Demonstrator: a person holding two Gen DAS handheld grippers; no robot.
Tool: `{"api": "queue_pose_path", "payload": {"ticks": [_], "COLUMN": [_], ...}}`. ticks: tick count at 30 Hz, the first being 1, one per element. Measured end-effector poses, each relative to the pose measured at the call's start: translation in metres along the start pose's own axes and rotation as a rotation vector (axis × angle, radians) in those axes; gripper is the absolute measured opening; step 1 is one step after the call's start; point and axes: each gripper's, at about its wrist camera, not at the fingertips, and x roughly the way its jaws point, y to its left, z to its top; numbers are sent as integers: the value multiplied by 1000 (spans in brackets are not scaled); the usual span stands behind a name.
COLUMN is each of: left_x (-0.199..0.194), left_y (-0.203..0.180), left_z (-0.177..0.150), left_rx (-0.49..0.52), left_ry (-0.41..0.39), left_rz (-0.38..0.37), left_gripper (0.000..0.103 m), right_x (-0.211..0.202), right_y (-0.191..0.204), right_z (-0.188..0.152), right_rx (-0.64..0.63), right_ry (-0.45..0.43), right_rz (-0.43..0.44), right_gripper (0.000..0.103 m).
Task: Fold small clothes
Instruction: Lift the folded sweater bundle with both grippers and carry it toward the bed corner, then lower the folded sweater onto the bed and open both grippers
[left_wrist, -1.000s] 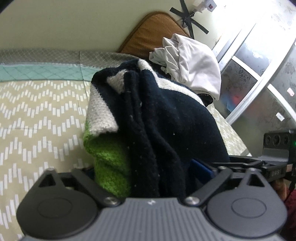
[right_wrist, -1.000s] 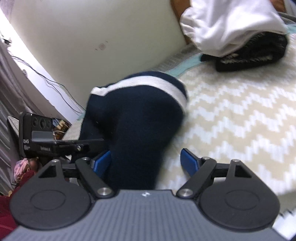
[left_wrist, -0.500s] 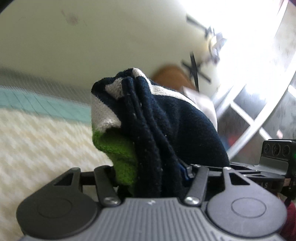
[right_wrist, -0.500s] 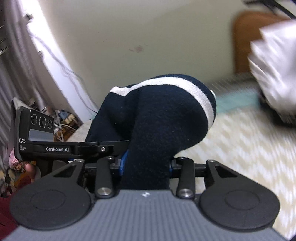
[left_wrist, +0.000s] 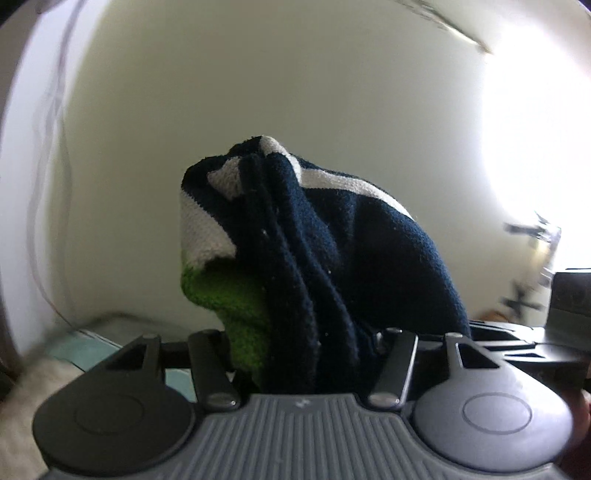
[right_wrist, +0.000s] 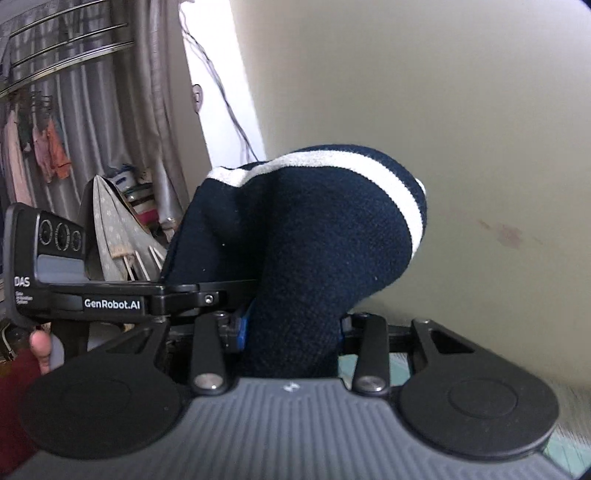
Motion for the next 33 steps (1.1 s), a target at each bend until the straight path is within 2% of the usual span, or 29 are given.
{"api": "queue_pose_path", "payload": {"ticks": [4, 8, 11, 14, 15, 16, 17, 18, 21, 23, 24, 26, 30, 33], "left_x": [34, 84, 122, 163, 175, 179, 175, 173, 167, 157, 152, 140, 112, 97], "left_y": [44, 87, 126, 161, 168, 172, 171, 171, 164, 157, 154, 146, 116, 84], "left_z": [6, -13, -37, -75, -86, -95, -101, -99, -101, -103, -105, -111, -130, -140], "left_rx": [-20, -64, -140, -190, -186, -161, -160, -162, -142, -131, -125, -143, -117, -69], "left_ry": [9, 72, 143, 260, 287, 265, 213, 214, 185, 161, 152, 140, 120, 108], "left_rz": [96, 175, 206, 264, 295, 297, 300, 285, 303, 347, 365, 382, 444, 508], "left_gripper": [54, 53, 54, 54, 57, 68, 68, 67, 74, 73, 73, 74, 78, 79], "right_x": [63, 112, 151, 183, 194, 201, 197, 195, 182, 164, 152, 137, 91, 77], "right_y": [-7, -27, -46, -61, -65, -67, -74, -77, -78, -78, -83, -86, -76, -73], "right_z": [-1, -30, -61, -98, -111, -124, -132, -131, -132, -133, -136, -138, -150, -160], "right_rx": [26, 111, 169, 204, 206, 202, 251, 268, 286, 281, 287, 313, 360, 381], "right_ry": [7, 59, 118, 215, 265, 305, 260, 255, 244, 219, 202, 177, 159, 177], "right_rz": [18, 9, -12, -59, -77, -114, -102, -82, -70, -89, -93, -99, -137, -169], "right_gripper": [42, 42, 42, 42, 46, 53, 56, 58, 59, 62, 68, 72, 73, 73]}}
